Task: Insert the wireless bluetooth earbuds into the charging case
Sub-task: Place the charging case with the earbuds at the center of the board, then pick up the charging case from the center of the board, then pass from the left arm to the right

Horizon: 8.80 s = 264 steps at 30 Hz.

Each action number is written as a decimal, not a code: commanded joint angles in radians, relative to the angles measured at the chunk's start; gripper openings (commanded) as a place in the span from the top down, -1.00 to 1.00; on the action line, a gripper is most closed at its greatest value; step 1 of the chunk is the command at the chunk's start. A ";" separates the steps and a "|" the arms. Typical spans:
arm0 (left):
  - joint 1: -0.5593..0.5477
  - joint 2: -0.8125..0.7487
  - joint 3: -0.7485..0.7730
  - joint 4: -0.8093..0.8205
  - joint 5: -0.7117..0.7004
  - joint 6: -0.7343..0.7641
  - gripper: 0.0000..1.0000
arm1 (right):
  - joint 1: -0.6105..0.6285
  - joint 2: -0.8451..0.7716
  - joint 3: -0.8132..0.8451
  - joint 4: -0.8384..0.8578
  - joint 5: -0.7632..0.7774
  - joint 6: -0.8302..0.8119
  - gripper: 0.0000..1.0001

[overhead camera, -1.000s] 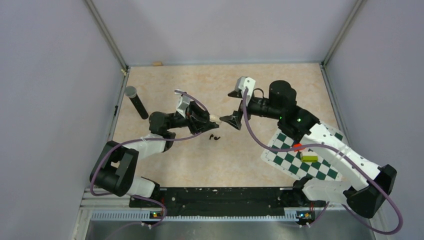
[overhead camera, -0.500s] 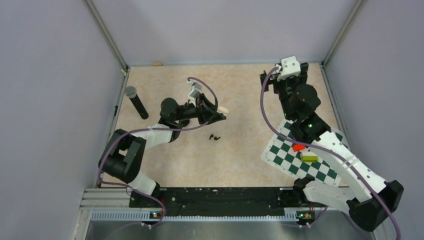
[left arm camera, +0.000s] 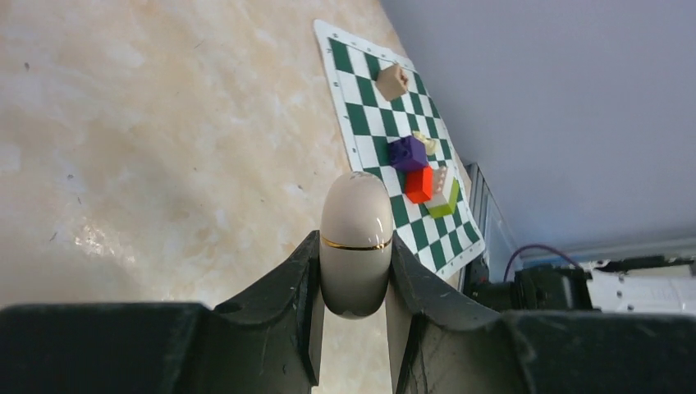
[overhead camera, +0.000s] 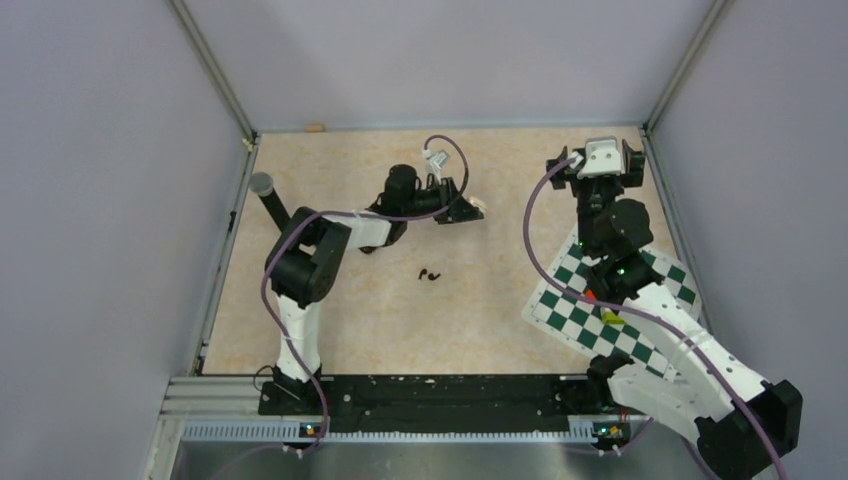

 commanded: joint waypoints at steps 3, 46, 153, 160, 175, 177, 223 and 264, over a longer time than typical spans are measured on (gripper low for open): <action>-0.079 0.158 0.364 -0.587 -0.143 0.106 1.00 | -0.004 -0.006 -0.037 0.104 0.001 -0.035 -0.98; -0.215 0.451 0.766 -0.951 -0.188 0.099 -0.51 | -0.004 -0.046 -0.073 0.094 -0.061 -0.028 -0.98; 0.302 -0.096 0.231 -1.401 -0.408 1.388 -0.71 | 0.039 -0.088 -0.068 -0.007 -0.164 0.020 -0.98; 0.302 -0.068 0.232 -1.436 -0.403 1.401 -0.54 | 0.038 -0.080 -0.068 -0.007 -0.168 0.022 -0.98; 0.301 -0.082 0.208 -1.367 -0.313 1.357 -0.08 | 0.038 0.036 0.110 -0.271 -0.329 0.182 -0.98; 0.299 -0.131 0.206 -1.359 -0.253 1.353 -0.10 | 0.039 0.091 0.190 -0.374 -0.398 0.240 -0.98; -0.098 -0.494 0.167 -1.200 -0.144 1.234 -0.21 | -0.038 0.623 0.284 -0.351 -1.507 0.964 -0.28; -0.125 -0.489 0.142 -1.177 -0.201 1.237 -0.59 | -0.007 0.635 0.309 -0.395 -1.466 1.030 0.82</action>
